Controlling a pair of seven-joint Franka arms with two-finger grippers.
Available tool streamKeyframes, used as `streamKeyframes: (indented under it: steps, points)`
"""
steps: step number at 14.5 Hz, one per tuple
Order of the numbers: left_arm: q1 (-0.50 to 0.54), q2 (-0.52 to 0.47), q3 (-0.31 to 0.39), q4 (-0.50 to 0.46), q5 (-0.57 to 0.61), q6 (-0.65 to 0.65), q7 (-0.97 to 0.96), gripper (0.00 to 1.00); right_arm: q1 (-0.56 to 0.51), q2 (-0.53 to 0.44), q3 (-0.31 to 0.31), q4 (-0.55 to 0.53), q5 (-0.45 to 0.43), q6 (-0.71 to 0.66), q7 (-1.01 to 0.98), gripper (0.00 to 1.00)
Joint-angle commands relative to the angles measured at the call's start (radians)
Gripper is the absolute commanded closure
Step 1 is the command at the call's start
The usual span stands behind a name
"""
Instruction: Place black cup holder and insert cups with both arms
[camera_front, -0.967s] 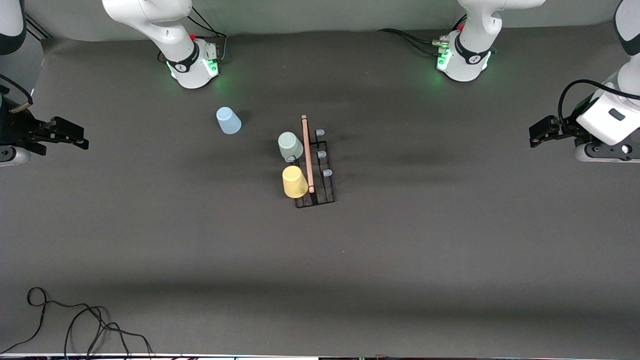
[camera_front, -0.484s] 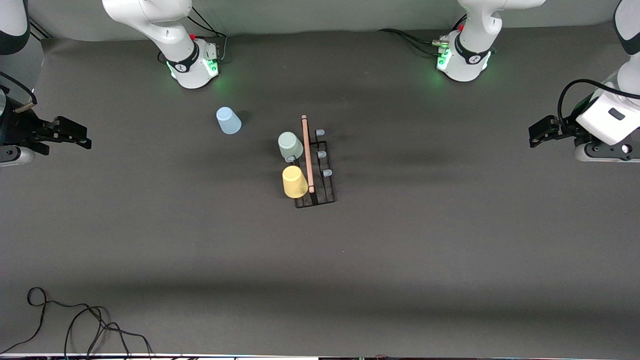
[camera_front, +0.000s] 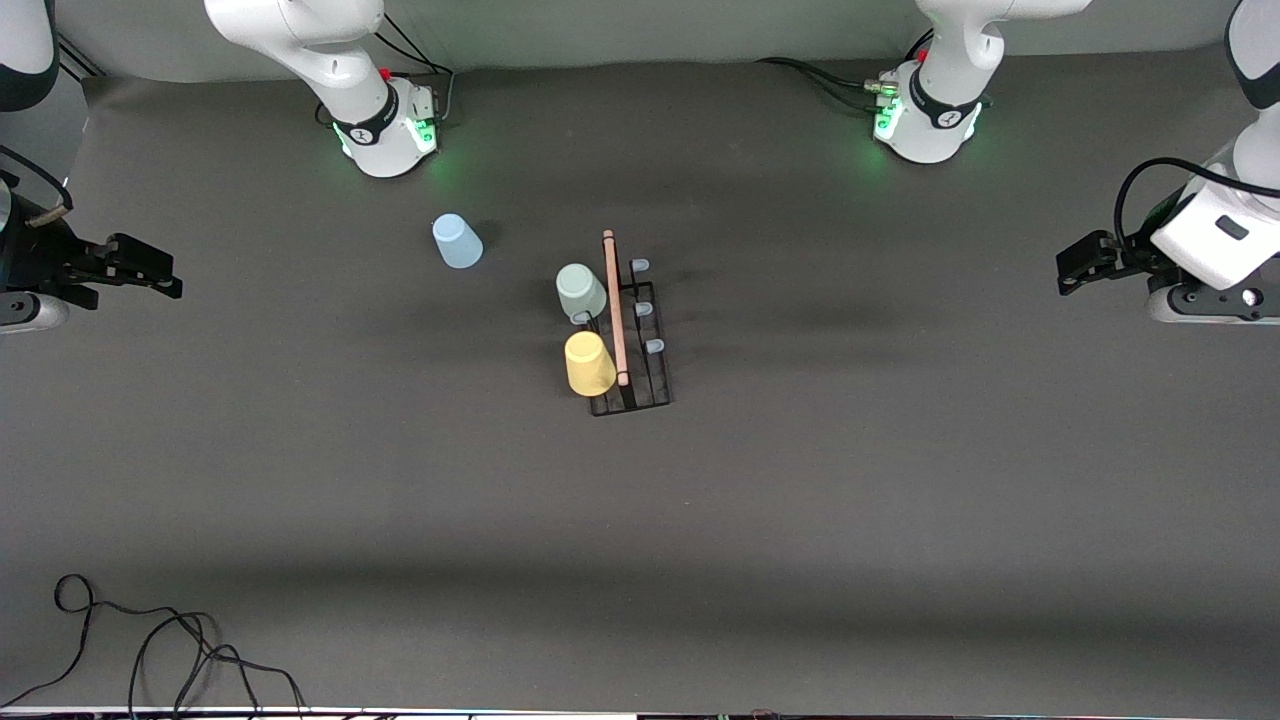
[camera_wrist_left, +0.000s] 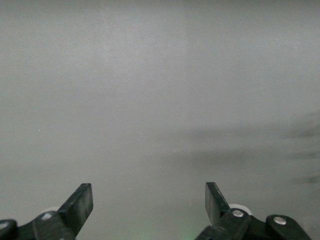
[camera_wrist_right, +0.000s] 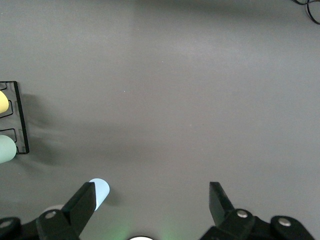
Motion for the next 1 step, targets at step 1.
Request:
streamKeyframes:
  steps: [1]
  points:
    - [-0.008,-0.016,0.001,0.000,0.017,-0.009,-0.019,0.00,-0.004,-0.026,0.008,-0.028,-0.021,0.019,0.023,0.00]
